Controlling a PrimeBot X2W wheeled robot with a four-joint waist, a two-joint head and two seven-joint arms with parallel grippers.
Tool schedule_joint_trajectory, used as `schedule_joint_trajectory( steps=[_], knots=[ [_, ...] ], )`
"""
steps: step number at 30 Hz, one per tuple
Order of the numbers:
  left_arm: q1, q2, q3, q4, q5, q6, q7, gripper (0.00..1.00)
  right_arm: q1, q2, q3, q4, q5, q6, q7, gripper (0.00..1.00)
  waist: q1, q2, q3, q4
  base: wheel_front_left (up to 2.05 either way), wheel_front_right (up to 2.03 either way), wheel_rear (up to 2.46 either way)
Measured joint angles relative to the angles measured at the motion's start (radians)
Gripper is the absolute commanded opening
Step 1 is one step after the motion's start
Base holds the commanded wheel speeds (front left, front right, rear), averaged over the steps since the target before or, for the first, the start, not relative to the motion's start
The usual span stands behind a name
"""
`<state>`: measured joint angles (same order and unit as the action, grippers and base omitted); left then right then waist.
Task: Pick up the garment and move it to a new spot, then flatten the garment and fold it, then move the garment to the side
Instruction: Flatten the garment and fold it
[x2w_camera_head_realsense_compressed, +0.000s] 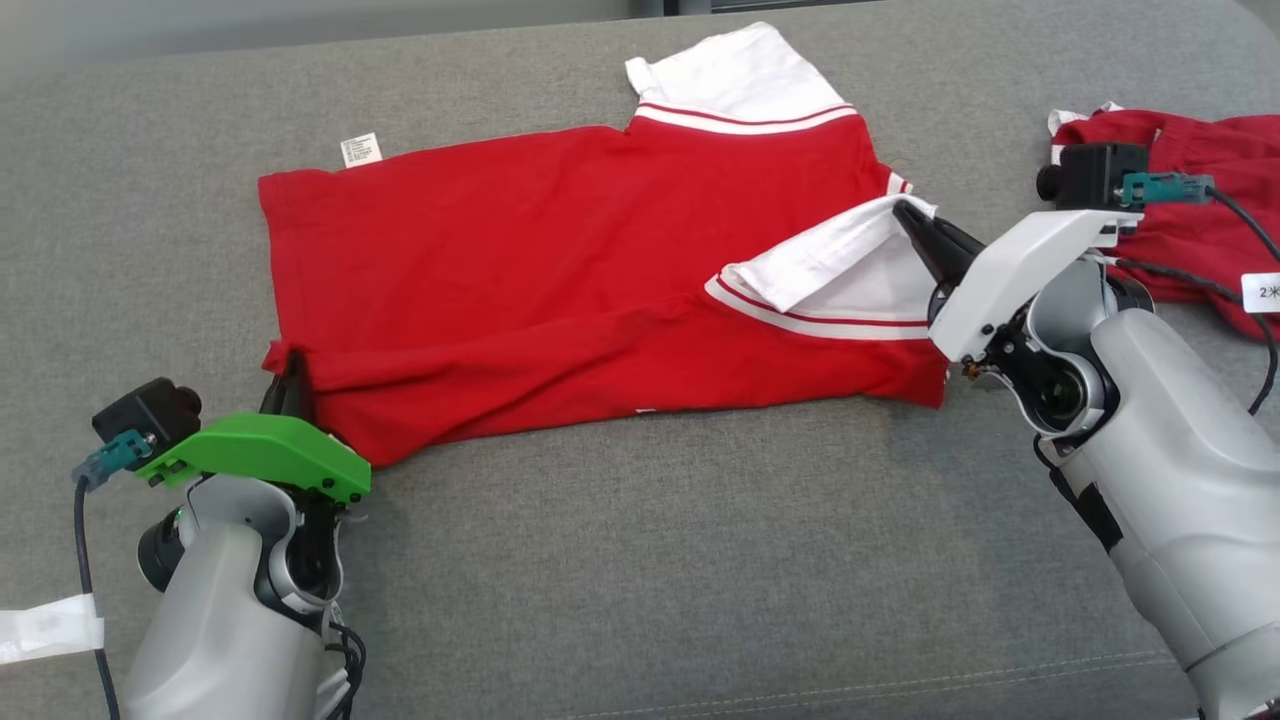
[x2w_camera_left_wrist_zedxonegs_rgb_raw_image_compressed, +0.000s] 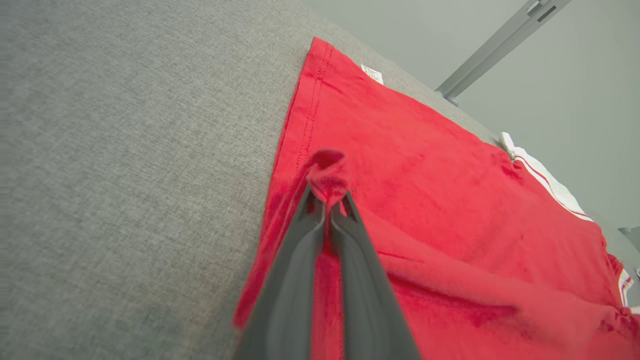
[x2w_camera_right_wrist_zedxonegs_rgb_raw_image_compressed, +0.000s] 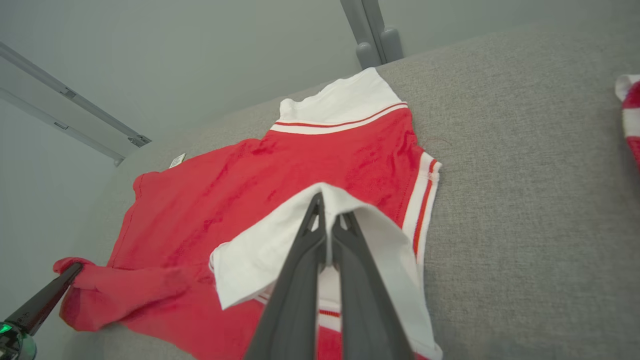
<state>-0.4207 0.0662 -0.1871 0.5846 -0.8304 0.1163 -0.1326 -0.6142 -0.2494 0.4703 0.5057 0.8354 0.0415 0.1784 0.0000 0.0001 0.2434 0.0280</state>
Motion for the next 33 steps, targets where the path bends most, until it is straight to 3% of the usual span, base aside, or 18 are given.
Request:
schedule_joint_trajectory(
  steps=[1, 2, 3, 4, 5, 13, 21, 33],
  knots=[
    [-0.007, -0.002, 0.000, 0.010, 0.002, 0.000, 0.000, 0.32, -0.009, 0.005, 0.001, 0.013, -0.001, 0.000, 0.000, 0.03, 0.0000, 0.0000, 0.003, 0.005, 0.00, 0.00, 0.00],
    [-0.013, -0.003, 0.001, 0.019, 0.008, 0.000, 0.000, 0.59, -0.018, 0.012, 0.003, 0.026, -0.002, 0.000, 0.001, 0.25, 0.0000, 0.0000, 0.006, 0.010, 0.00, 0.00, 0.00],
    [-0.017, -0.005, 0.001, 0.025, 0.012, 0.000, -0.002, 0.91, -0.025, 0.022, 0.005, 0.037, -0.002, 0.000, 0.002, 0.41, 0.0001, 0.0000, 0.009, 0.014, 0.00, 0.00, 0.00],
    [-0.019, -0.006, 0.001, 0.029, 0.019, 0.000, -0.006, 1.00, -0.032, 0.033, 0.006, 0.046, -0.002, 0.000, 0.001, 0.78, 0.0000, 0.0000, 0.011, 0.018, 0.00, 0.00, 0.00],
    [-0.021, -0.007, 0.002, 0.034, 0.025, 0.000, -0.010, 1.00, -0.037, 0.042, 0.006, 0.053, -0.002, 0.000, -0.002, 1.00, 0.0000, 0.0000, 0.013, 0.020, 0.00, 0.00, 0.00],
    [-0.036, -0.006, -0.007, 0.056, 0.054, 0.003, -0.039, 1.00, -0.067, 0.056, -0.002, 0.118, -0.004, 0.003, -0.049, 1.00, 0.0000, 0.0000, 0.006, 0.028, 0.00, 0.00, 0.00],
    [-0.016, 0.006, 0.005, 0.053, 0.056, 0.002, -0.080, 1.00, -0.069, 0.049, -0.010, 0.129, -0.018, 0.038, -0.145, 1.00, 0.0000, 0.0000, -0.027, 0.028, 0.00, 0.00, 0.00],
    [0.167, -0.017, 0.039, 0.074, -0.041, -0.021, -0.067, 1.00, 0.096, 0.068, -0.020, 0.143, -0.009, 0.057, -0.291, 1.00, 0.0000, 0.0000, -0.111, 0.016, 0.00, 0.00, 0.00]
  ],
)
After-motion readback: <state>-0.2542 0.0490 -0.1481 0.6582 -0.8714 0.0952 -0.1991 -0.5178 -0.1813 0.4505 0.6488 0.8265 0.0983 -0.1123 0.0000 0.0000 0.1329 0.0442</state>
